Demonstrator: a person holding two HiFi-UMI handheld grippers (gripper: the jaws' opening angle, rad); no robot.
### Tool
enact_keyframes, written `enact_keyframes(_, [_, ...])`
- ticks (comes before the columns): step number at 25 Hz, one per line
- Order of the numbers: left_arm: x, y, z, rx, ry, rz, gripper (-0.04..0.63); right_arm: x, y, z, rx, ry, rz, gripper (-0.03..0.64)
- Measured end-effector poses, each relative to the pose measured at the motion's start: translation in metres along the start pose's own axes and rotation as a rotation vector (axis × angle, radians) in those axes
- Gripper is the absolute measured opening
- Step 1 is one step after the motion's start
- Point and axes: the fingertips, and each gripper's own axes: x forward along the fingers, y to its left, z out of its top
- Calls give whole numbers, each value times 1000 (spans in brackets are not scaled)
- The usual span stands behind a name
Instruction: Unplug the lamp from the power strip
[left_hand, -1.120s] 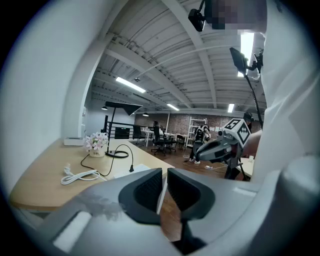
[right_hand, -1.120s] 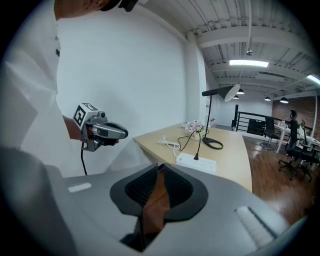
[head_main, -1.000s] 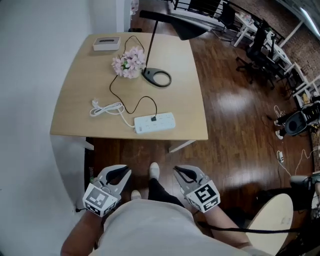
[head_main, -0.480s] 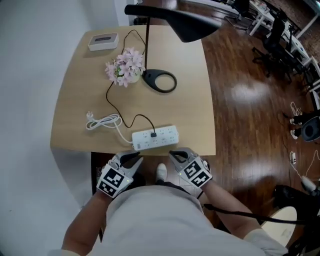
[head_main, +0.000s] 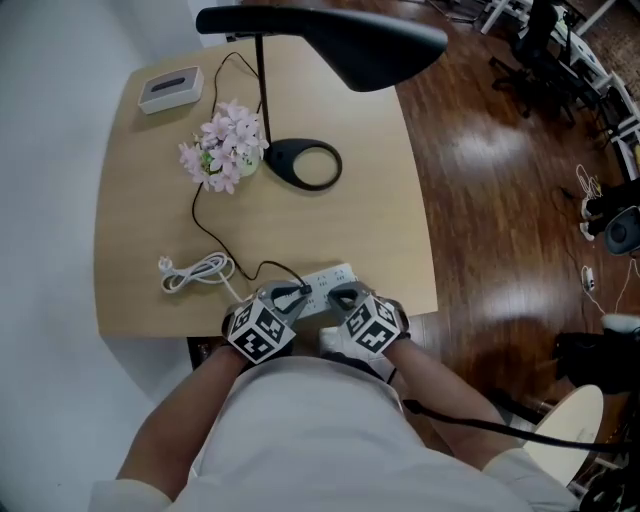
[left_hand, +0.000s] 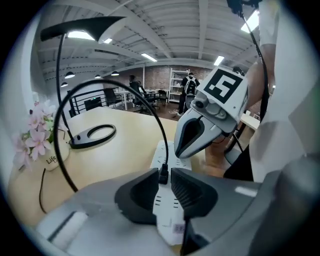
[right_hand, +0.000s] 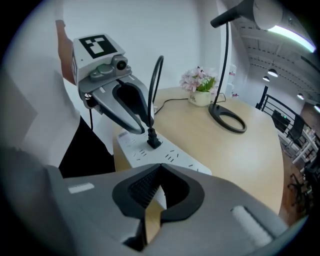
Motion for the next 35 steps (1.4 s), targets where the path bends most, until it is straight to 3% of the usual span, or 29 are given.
enact_keyframes(5, [19,2,-1,110,51,-80,85,3,-1,0,10,6,-7,6])
enact_keyframes(9, [24,1,-4,190,60,-100,59,7,1,1,-9,64,-21,6])
enact_keyframes(15, [22,0,-4,211,78,-118,51,6,2,0,-21,133,-37,6])
enact_keyframes(18, [11,2,12,220,29,-105,49,7,2,0,-15,170,-40,5])
enact_keyframes(22, [-5,22,44,203,-39,-83,49,7,2,-1,11,180,-22,5])
enact_keyframes(29, [19,69,14,74,43,-71,52,8,2,0,14,157,-38,5])
enact_keyframes(35, [34,76,1,45,93,-74,57,6,1,1,42,119,-73,5])
